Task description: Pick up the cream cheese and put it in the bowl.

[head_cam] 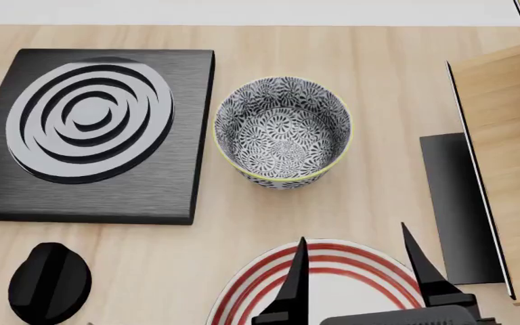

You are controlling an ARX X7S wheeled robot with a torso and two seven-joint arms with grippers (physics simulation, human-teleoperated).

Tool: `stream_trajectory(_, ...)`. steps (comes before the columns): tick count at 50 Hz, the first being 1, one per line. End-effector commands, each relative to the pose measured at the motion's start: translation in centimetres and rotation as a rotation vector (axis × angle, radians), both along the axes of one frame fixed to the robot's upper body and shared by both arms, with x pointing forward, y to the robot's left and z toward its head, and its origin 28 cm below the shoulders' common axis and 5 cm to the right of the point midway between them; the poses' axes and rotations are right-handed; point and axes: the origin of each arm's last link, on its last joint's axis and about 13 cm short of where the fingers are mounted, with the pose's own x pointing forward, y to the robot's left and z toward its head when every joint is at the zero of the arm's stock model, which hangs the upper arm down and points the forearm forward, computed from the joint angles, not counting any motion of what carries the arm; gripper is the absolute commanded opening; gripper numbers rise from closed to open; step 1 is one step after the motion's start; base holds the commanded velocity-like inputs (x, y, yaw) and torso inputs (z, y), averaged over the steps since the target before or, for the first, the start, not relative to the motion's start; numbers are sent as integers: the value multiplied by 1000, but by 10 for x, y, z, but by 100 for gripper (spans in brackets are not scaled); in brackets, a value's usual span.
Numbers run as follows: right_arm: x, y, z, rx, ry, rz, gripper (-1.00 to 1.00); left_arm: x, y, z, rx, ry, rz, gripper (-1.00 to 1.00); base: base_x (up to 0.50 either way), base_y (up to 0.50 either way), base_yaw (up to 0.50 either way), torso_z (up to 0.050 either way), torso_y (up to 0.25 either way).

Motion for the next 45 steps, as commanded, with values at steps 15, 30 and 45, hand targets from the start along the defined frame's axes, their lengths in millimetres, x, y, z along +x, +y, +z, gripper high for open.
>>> stream_trajectory(15, 1, 0, -1, 3, 1, -3, 100, -18, -10, 24, -25, -113, -61, -100, 0, 0, 0, 0, 0)
stream_trajectory(30, 0, 1, 0, 5, -2, 4, 100, -34, -14, 69, -209, -298, 0, -100, 0, 0, 0, 0, 0)
stream_trajectory(45, -1, 2, 1, 11, -4, 7, 100, -39, -12, 107, -464, -410, 67, -100, 0, 0, 0, 0, 0)
